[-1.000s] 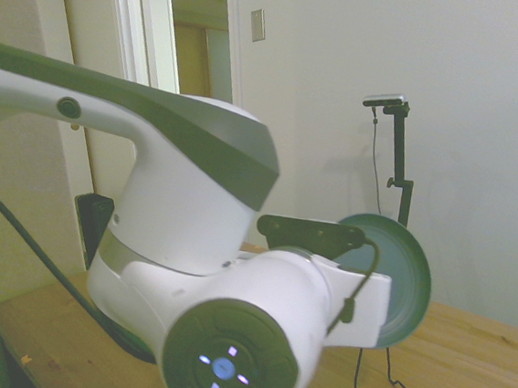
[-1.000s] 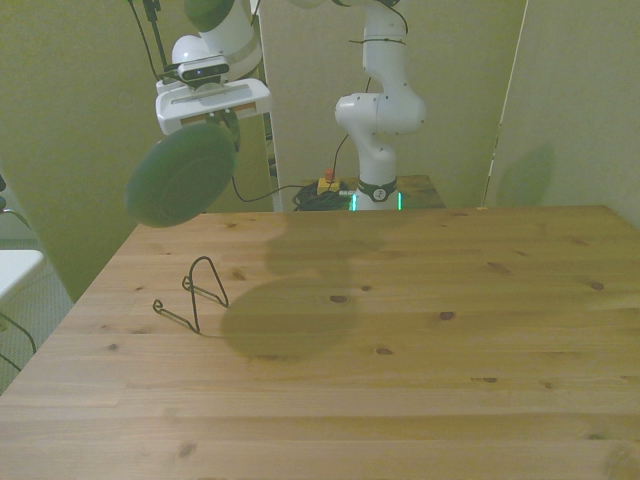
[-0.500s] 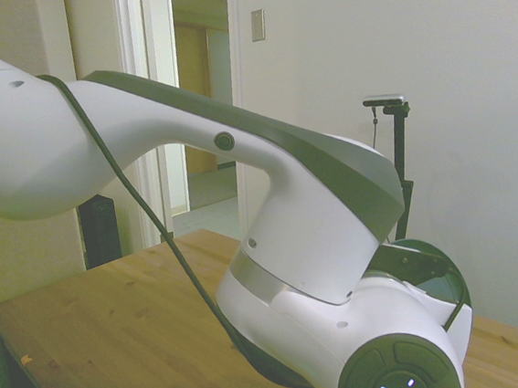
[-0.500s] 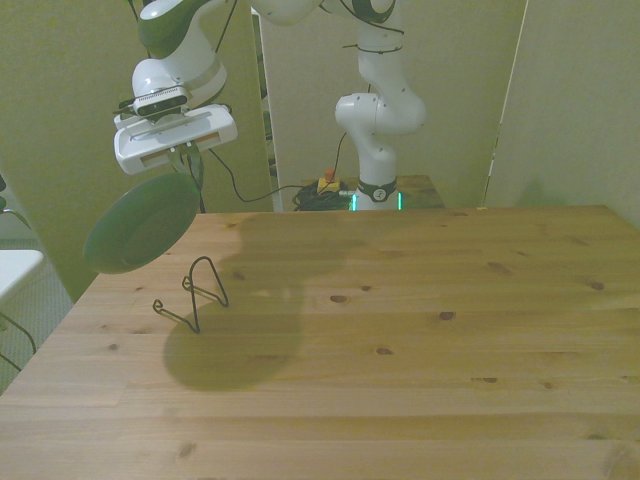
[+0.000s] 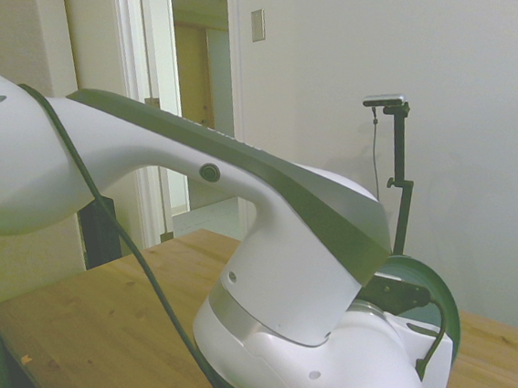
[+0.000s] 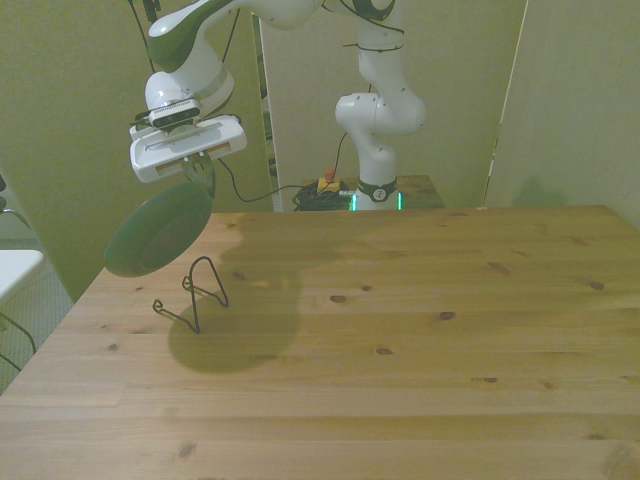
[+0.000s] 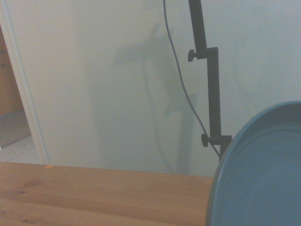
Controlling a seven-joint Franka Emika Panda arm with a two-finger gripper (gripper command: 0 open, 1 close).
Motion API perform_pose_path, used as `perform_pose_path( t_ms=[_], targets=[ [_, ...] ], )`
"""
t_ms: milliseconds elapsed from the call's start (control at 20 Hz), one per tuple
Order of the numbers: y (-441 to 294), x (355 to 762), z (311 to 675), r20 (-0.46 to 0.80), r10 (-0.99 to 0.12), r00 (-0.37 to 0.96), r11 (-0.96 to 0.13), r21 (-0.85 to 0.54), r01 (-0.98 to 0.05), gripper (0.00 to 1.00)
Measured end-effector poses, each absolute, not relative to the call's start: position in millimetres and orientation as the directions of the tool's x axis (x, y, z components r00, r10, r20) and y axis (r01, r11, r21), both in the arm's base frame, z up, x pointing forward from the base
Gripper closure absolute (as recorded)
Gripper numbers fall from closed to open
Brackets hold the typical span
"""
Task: Load the plate
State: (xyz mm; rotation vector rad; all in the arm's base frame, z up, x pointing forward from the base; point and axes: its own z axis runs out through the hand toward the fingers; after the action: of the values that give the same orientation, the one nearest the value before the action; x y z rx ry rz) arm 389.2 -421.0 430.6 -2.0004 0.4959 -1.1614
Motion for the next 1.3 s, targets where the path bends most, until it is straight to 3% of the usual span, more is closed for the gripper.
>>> perform_pose_path(
  t_ms=[800, 1300],
  targets=[
    [-421, 397, 379, 0.557, -0.639, 0.531, -0.647, -0.762, 0.021, 1.0],
    [-411, 366, 398, 0.649, -0.64, 0.411, -0.649, -0.743, 0.163, 1.0]
  ],
)
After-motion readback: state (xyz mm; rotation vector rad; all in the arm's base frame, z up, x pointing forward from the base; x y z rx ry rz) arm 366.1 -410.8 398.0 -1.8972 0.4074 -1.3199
